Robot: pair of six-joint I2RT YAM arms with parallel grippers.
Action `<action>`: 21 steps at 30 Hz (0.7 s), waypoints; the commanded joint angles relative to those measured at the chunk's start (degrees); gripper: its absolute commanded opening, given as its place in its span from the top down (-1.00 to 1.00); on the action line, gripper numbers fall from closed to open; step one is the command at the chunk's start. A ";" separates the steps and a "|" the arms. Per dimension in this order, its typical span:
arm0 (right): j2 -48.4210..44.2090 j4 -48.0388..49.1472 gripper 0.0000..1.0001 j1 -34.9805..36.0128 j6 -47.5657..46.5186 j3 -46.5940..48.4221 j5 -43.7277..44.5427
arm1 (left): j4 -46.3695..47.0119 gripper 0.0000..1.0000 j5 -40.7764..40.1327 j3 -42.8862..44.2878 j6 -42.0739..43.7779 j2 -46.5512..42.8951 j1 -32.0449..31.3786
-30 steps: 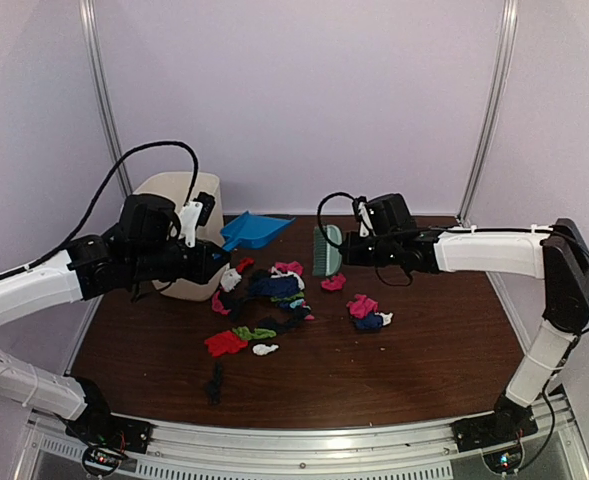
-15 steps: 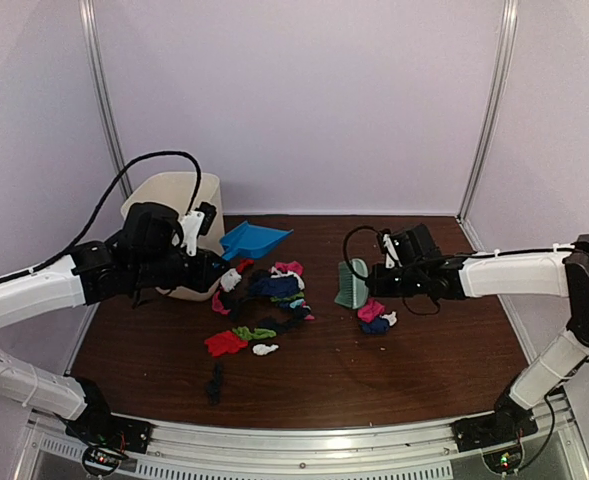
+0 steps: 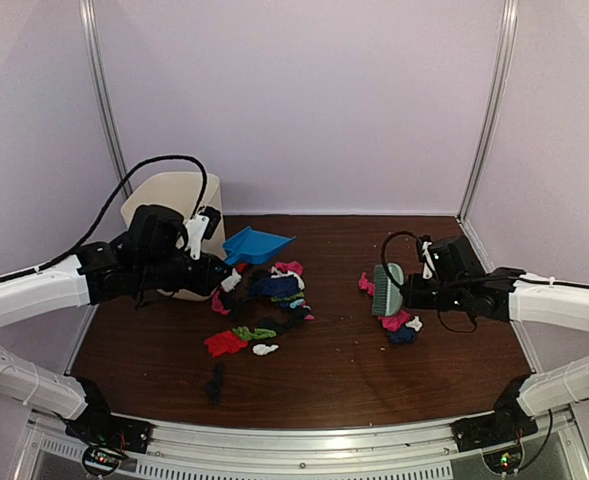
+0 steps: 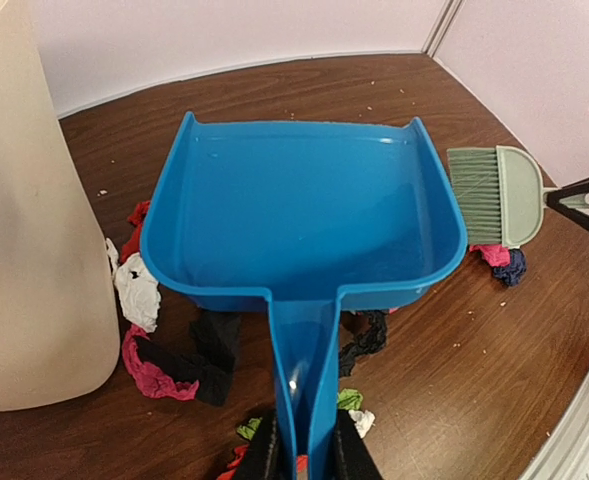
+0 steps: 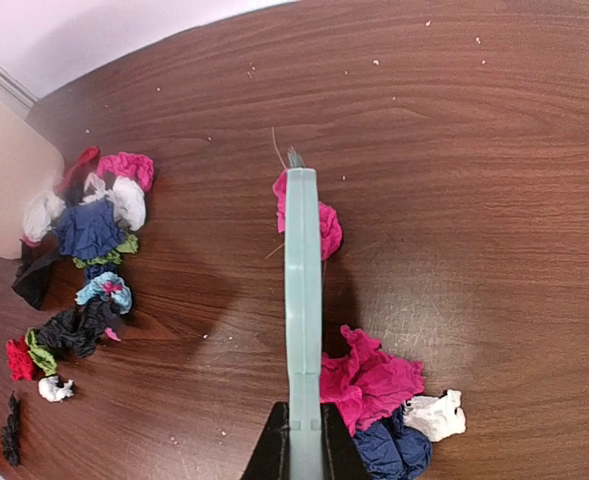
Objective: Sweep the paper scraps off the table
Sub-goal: Sweep the paper scraps at the center of the board.
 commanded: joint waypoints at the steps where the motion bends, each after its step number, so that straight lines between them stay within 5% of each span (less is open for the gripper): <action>1: -6.55 -3.50 1.00 -0.33 0.13 0.56 1.71 | 2.66 1.00 1.96 -0.04 1.63 0.00 -0.25; 6: -10.93 -2.79 1.00 -0.28 -3.91 3.54 1.58 | 2.42 1.00 2.72 -0.32 2.17 -0.90 -1.16; 21: -7.13 7.64 1.00 -1.03 -23.63 4.18 20.12 | -7.84 1.00 0.40 1.26 2.48 0.75 -11.56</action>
